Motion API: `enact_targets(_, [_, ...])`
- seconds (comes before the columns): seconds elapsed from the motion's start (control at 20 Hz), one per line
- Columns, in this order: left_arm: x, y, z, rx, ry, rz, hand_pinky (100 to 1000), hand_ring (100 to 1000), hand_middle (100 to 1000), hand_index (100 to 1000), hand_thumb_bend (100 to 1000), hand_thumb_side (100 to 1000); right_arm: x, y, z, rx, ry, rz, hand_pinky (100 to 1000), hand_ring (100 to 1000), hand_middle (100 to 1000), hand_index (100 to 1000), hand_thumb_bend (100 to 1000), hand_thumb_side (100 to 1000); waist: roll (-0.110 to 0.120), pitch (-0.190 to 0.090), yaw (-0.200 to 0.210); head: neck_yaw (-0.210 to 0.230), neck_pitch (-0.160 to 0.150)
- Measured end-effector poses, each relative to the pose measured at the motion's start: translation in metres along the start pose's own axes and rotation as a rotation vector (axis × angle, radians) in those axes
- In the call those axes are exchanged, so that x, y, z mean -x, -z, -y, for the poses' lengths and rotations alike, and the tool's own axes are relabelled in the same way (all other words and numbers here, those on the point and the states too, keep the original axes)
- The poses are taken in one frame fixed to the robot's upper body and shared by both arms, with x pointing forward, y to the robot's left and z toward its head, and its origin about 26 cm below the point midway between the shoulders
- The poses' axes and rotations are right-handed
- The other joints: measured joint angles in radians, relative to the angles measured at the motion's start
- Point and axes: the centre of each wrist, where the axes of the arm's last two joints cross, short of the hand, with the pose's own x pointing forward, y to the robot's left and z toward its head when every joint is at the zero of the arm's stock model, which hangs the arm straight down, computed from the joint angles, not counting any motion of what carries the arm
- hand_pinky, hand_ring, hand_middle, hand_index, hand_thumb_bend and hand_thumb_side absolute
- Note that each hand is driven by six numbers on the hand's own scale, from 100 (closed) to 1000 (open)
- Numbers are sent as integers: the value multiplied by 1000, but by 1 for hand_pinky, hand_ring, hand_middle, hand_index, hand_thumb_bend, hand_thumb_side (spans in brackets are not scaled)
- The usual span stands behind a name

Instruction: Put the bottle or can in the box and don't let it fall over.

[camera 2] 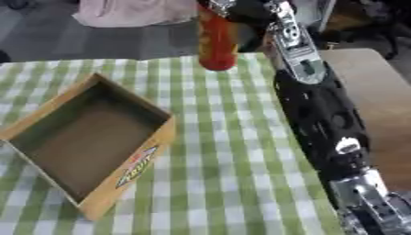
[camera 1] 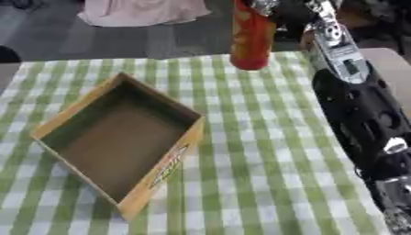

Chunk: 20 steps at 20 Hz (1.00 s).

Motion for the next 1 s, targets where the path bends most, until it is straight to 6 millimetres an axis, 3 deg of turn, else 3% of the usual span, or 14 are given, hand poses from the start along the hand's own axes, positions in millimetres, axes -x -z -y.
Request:
enact_targets(0.6, [0, 0, 0, 3, -3, -2, 1000, 609, 834, 742, 100, 668, 14, 8, -54, 31, 9, -23, 100, 363, 649, 204, 189, 100, -14, -6, 29, -37, 21])
enact_targets(1.0, [0, 1, 1, 4, -5, -3, 1000, 608, 834, 742, 100, 668, 24, 5, -75, 80, 26, -45, 100, 390, 696, 228, 183, 100, -19, -11, 39, -51, 36])
